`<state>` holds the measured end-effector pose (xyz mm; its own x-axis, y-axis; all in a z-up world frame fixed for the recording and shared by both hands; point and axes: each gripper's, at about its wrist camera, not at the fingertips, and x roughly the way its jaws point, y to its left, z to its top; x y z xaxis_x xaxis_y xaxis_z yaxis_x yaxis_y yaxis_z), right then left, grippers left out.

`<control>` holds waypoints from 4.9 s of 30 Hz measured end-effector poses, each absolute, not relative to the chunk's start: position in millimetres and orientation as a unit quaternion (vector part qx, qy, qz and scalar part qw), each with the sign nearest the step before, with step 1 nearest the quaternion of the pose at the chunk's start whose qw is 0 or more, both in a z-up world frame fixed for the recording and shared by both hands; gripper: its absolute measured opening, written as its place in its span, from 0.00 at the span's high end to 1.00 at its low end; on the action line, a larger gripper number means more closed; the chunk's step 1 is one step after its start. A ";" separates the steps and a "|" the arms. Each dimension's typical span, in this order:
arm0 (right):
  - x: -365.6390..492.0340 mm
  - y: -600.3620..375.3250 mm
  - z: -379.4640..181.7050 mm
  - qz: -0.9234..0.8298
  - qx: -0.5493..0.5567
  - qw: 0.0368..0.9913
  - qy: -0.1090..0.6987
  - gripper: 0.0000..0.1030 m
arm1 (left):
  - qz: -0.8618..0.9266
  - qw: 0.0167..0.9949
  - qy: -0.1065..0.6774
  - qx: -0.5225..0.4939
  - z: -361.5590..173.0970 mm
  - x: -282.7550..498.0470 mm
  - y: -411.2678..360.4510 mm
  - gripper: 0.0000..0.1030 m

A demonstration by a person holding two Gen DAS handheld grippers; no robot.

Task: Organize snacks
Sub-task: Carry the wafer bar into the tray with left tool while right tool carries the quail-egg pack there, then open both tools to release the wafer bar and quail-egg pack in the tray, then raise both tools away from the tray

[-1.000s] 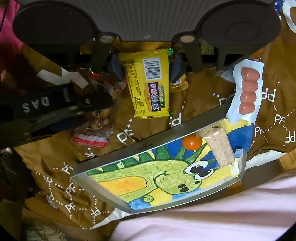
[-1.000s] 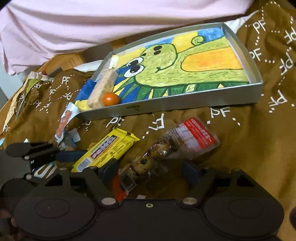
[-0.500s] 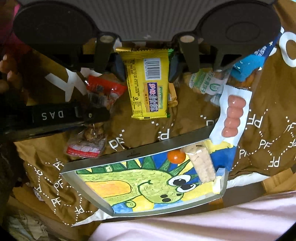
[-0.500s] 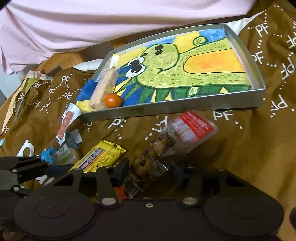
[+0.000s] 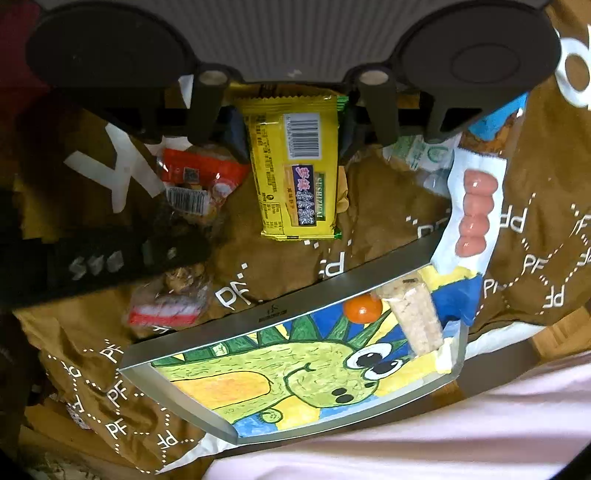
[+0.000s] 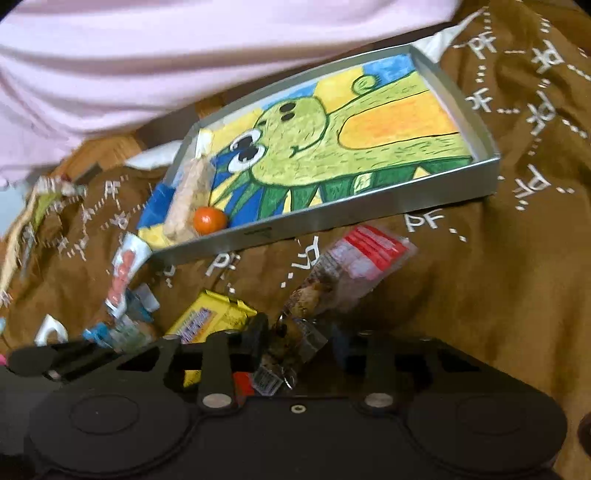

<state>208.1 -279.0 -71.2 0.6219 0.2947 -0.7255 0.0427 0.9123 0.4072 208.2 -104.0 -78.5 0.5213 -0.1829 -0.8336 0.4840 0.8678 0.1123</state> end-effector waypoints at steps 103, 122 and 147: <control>262.3 -318.7 -43.1 -0.048 0.100 0.943 0.314 0.20 | -0.114 0.939 0.326 -0.011 -46.6 320.6 -113.1 0.18; 145.6 -290.9 32.3 0.018 0.095 0.980 0.175 0.01 | -0.021 0.986 0.167 -0.003 55.4 187.6 -60.5 0.00; 22.2 -241.1 33.1 0.075 0.084 0.975 0.193 0.01 | 0.036 0.980 0.196 0.027 38.1 39.6 -16.5 0.00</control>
<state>22.2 -241.1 33.1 0.9141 0.1784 -0.3642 -0.1132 0.9746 0.1932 39.6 -16.5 38.1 0.9209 0.0802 -0.3815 -0.0594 0.9960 0.0660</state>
